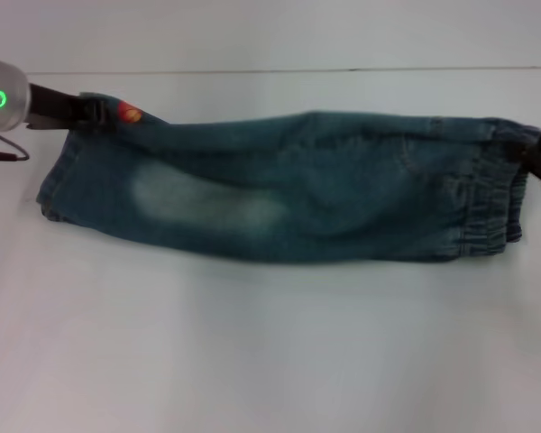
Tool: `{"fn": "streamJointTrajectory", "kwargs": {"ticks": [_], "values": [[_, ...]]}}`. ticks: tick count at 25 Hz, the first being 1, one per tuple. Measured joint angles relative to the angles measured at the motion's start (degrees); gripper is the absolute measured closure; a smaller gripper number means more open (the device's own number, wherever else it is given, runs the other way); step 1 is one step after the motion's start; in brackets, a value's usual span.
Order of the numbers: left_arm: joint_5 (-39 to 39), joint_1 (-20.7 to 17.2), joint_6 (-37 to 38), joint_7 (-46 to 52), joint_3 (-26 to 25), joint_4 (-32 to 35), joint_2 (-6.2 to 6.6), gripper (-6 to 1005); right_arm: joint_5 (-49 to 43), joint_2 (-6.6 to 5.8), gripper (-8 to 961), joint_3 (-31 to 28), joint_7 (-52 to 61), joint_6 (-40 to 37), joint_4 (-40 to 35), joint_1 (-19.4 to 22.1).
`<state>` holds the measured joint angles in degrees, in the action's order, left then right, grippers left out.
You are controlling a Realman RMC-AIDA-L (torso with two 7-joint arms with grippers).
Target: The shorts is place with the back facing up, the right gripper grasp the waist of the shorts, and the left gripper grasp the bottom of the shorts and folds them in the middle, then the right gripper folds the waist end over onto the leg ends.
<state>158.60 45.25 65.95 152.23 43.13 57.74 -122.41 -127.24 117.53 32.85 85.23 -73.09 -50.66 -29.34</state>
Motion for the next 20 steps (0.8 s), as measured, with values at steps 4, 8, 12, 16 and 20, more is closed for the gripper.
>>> {"fn": "streamJointTrajectory", "kwargs": {"ticks": [4,8,12,16,20], "values": [[-0.1,0.7,-3.1,0.7,-0.7,-1.5,-0.04,902,-1.8,-0.42,866,0.7,-0.2,1.0,2.8,-1.3],[-1.1,1.0,-3.7,1.3,-0.8,-1.5,0.36,836,-2.7,-0.08,782,1.1,-0.2,2.1,2.2,-1.5],[-1.6,0.9,-3.8,1.3,-0.8,-1.4,0.51,709,-2.6,-0.22,699,1.1,-0.2,2.2,2.1,-1.6],[-1.6,0.5,-4.4,0.8,-0.3,-1.0,0.14,403,-2.8,0.27,553,1.2,0.3,2.0,0.3,-1.3],[-2.8,0.1,-4.3,-1.5,0.3,-1.0,0.03,266,-4.1,0.53,382,1.2,2.9,-0.8,-2.2,-0.5]]}}
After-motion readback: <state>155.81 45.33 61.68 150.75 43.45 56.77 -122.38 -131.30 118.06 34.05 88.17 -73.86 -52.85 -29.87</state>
